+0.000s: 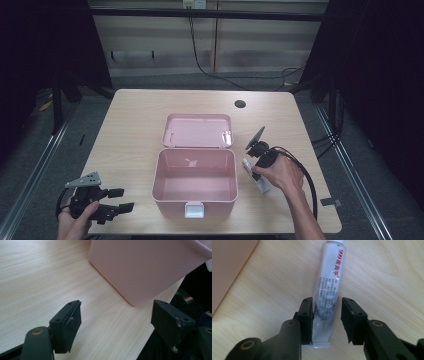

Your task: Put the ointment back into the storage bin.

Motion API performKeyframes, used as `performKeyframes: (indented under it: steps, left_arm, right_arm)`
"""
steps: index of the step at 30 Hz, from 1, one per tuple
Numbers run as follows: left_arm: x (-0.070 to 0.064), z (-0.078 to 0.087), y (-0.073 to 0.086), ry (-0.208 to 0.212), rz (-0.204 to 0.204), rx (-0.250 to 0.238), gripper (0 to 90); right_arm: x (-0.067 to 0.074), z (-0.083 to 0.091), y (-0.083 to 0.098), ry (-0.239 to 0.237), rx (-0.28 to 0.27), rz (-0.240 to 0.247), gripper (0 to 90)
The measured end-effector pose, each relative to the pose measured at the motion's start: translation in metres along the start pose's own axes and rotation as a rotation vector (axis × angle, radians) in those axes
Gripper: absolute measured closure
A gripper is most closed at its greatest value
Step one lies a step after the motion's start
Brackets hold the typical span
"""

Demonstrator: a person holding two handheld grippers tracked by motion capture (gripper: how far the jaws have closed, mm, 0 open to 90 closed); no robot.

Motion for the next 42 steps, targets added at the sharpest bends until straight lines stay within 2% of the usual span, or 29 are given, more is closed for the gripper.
performKeyframes:
  steps: [2,13,23,29,32,35,42]
  left_arm:
    - [0.0,0.0,0.0,0.0,-0.001,0.002,24.1]
    - [0.0,0.0,0.0,0.0,-0.001,0.003,24.1]
    - [-0.001,-0.001,0.001,0.006,0.001,0.003,24.1]
    - [0.0,-0.002,0.001,0.002,0.005,0.007,24.1]
    - [0.0,-0.001,0.001,0.004,0.005,0.006,24.1]
    - [-0.001,-0.001,0.001,0.006,0.004,0.008,24.1]
    - [0.0,-0.001,0.001,0.006,0.007,0.007,24.1]
  right_arm:
    - [0.0,-0.004,-0.001,0.007,0.017,0.008,63.4]
    - [0.004,-0.013,-0.004,0.014,0.038,0.029,65.8]
    - [0.005,-0.013,-0.004,0.026,0.043,0.038,66.6]
    - [0.005,-0.013,-0.004,0.019,0.054,0.034,67.1]
    - [0.005,-0.008,-0.004,0.002,0.037,0.026,70.5]
    - [0.005,-0.007,-0.001,0.003,0.051,0.03,70.5]
    - [0.006,-0.005,-0.001,0.008,0.048,0.024,70.7]
Point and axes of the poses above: each handheld gripper's, and its own axes: z roughly backward along the jaws, y roughly out of its underside, x roughly to its left, the point moved 6 cm from there along -z, roughly forward along the jaws, and after that the axes turned 1 degree about y, right-handed, at the moved point
